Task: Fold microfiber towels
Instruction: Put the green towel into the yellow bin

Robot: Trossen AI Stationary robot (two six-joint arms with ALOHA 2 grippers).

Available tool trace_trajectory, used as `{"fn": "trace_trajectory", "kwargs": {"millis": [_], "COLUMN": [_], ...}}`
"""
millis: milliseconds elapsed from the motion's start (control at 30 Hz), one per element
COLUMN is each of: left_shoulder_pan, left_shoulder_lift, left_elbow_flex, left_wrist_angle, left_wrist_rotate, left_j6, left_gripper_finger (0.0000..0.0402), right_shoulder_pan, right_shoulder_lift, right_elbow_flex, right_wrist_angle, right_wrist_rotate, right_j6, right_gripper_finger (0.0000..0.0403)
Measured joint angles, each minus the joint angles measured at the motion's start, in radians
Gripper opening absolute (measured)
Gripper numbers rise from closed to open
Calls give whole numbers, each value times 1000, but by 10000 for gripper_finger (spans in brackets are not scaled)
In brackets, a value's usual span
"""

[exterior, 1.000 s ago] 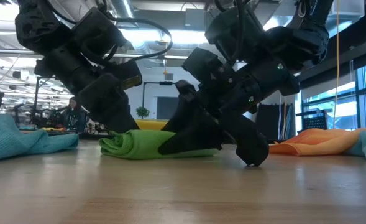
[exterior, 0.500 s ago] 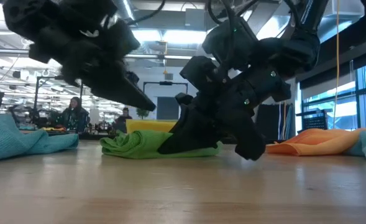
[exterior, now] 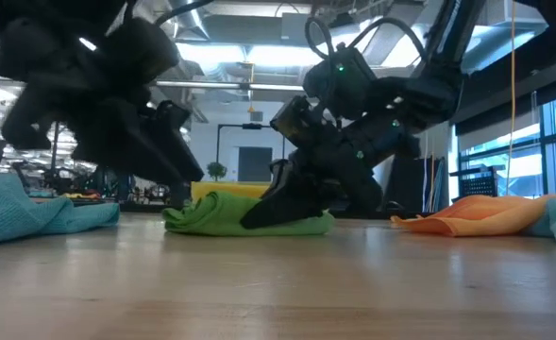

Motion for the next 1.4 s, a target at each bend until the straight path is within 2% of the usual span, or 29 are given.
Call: {"fn": "trace_trajectory", "kwargs": {"millis": [100, 333, 667, 867, 1067, 1167, 1300, 1400], "left_shoulder_pan": [0, -6, -7, -19, -19, -19, -19, -19], "left_shoulder_lift": [8, 8, 29, 111, 173, 176, 176, 176], "left_elbow_flex": [0, 0, 6, 73, 146, 160, 161, 161], "left_wrist_angle": [-3, 55, 66, 47, -102, -132, -145, -153], "left_wrist_rotate": [-57, -64, -99, -116, -235, -243, -243, -243], "left_j6": [2, -17, -59, -41, -39, -52, -63, -67], "left_gripper_finger": [223, 268, 301, 303, 303, 299, 275, 238], "right_shoulder_pan": [-5, -10, -10, -10, -10, -10, -10, -10], "right_shoulder_lift": [0, 0, -2, -3, -3, -3, -4, -4], "right_elbow_flex": [0, 0, 2, 3, 3, 3, 3, 3], "right_wrist_angle": [16, 27, 53, 70, 68, 65, 64, 63], "right_wrist_rotate": [-10, -11, -10, -8, -8, -8, -8, -8], "right_j6": [19, 50, 76, 97, 97, 96, 95, 95], "right_gripper_finger": [10, 10, 10, 10, 10, 10, 10, 10]}}
